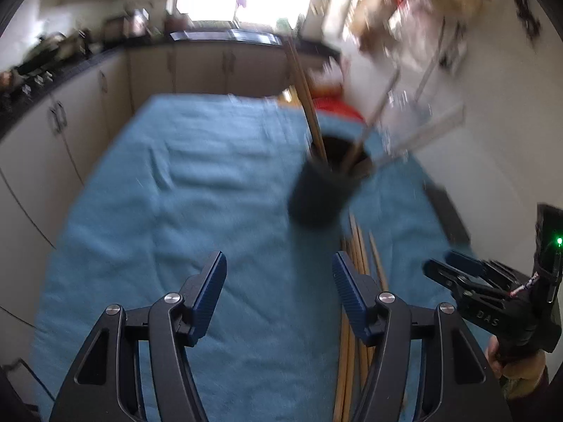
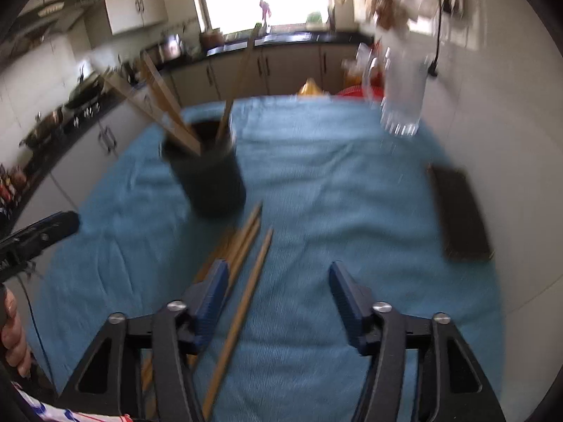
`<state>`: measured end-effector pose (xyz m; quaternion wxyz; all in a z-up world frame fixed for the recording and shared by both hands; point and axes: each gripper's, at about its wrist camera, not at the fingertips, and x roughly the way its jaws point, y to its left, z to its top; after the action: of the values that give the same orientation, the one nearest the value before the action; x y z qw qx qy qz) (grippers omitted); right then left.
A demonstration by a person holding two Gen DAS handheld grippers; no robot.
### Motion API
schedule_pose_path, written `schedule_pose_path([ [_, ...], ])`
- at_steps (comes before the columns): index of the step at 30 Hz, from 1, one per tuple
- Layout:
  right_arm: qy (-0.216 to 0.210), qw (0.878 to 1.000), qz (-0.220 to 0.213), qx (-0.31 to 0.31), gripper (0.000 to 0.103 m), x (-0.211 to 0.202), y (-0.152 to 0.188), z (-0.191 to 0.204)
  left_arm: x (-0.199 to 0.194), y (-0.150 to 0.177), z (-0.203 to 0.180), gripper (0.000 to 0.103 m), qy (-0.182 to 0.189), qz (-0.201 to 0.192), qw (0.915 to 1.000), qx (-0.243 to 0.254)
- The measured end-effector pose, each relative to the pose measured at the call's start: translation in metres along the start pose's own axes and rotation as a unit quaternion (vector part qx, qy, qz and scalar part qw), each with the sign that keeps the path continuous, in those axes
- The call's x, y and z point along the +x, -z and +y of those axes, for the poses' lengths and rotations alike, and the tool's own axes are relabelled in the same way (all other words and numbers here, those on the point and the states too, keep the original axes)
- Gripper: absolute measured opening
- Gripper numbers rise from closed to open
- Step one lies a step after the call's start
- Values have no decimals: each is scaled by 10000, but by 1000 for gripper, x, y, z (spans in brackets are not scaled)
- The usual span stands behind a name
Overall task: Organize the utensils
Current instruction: 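Open the left gripper to release the chopstick into the cup, then lower the right gripper and close it on another wooden chopstick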
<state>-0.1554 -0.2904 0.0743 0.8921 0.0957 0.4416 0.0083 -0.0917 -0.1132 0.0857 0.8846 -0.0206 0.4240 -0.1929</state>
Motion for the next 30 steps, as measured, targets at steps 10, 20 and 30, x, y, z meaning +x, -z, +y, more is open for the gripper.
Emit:
schedule_pose_path([
  [10, -55, 9991, 272, -329, 43, 29, 28, 16, 55, 43, -37, 27, 355, 821, 9937, 678],
  [20, -54, 9995, 258, -161, 39, 31, 33, 10, 71, 35, -47, 4, 463, 976, 9915, 726],
  [30, -60, 9998, 166, -51, 39, 28, 37, 7, 75, 33, -60, 4, 635, 967, 9896, 855],
])
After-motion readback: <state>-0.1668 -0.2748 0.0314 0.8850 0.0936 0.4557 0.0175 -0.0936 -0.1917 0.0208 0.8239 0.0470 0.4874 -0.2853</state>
